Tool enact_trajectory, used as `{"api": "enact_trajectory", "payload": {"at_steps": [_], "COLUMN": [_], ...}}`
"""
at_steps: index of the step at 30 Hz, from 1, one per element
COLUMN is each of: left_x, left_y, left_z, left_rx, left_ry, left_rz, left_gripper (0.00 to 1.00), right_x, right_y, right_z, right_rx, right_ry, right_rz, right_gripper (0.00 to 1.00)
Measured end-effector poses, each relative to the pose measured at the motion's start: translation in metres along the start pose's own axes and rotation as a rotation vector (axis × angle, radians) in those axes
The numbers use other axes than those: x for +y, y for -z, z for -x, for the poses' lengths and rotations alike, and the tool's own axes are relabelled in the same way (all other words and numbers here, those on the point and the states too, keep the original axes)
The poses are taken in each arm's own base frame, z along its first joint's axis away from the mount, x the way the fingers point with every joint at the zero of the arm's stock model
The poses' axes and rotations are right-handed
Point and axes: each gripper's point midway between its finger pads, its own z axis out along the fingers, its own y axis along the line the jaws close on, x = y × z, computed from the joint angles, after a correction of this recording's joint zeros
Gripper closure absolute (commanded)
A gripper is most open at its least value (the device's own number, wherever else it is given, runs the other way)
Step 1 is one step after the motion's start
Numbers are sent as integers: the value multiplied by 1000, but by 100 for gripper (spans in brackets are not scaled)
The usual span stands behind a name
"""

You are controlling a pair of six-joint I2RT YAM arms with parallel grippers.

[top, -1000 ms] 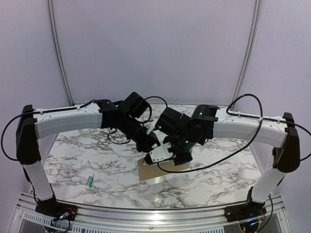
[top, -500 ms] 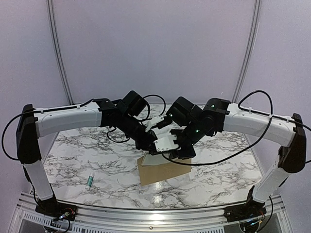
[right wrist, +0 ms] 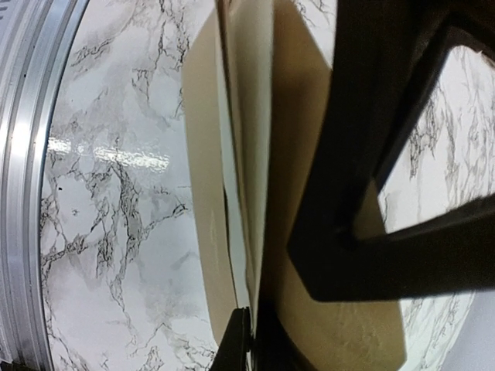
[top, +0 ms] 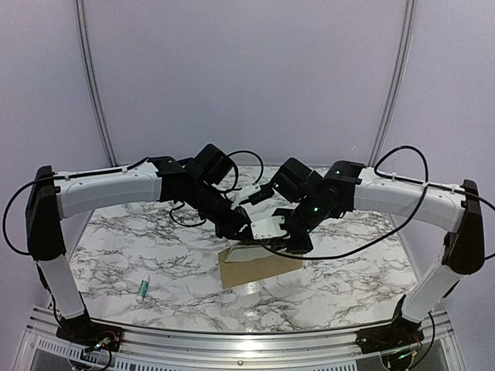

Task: Place the letter into the envelope and seal it
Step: Place the 1/4-folded letter in the envelope.

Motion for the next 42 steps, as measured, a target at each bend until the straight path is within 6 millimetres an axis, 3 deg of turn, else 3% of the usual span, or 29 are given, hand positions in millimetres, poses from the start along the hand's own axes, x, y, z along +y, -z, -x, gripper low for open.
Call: {"api": "enact_trajectory", "payload": {"at_steps": [11, 23, 33, 42], "left_x": [-1, 3, 5, 10], "left_y": [0, -7, -5, -3], "left_z": [3, 1, 5, 5], "left_rx": [-10, -4, -13, -15], "left_ry": [-6, 7, 4, 26], "left_rz": [-6, -14, -10, -2], "left_gripper": [100, 100, 100, 100], "right_x": [-5, 2, -7, -7], "right_y": [0, 0, 8, 0], "right_z": [-3, -7, -4, -7], "right_rx": [71, 181, 194, 247], "right_ry": [43, 98, 107, 159], "right_rz": [-12, -37, -85, -94], "right_gripper": [100, 100, 100, 100]}}
